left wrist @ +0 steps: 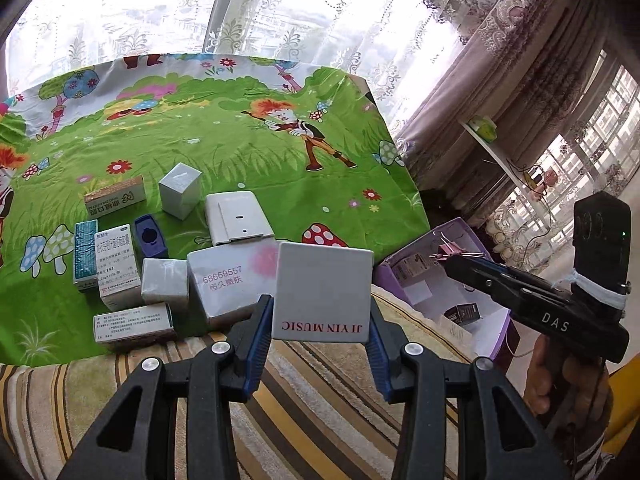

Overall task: Organize rigid objects
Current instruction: 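Carry the JIYIN MUSIC box and pink clip into the purple box, open both tools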

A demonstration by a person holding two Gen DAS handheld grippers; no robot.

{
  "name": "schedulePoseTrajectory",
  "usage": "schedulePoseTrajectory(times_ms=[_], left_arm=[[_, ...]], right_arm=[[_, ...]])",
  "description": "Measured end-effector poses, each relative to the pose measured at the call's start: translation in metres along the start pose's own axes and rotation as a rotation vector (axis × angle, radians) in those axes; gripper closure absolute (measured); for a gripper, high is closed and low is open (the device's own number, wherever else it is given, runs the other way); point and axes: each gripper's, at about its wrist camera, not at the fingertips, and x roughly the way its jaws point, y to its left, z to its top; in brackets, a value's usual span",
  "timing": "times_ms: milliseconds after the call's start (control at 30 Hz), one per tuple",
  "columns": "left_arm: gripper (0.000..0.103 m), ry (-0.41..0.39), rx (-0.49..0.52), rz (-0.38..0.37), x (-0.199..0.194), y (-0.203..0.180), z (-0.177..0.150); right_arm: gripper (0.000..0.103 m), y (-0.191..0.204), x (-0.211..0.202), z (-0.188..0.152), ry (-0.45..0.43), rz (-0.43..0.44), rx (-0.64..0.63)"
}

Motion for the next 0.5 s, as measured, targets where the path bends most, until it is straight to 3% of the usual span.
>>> schedulePoseTrajectory(times_ms=[333,500], left_arm=[[0.059,0.093,0.083,-0.170,0.022,-0.073,-0.016],[0.059,0.124,0.134,-0.211,0.032,-0.101,-0.022]], right_arm=[[0.064,-0.048,-0.038,-0.009,-0.067,-0.173,0.008],[0.064,-0.064,-0.055,-0.011,-0.101,-0.249,0.017]])
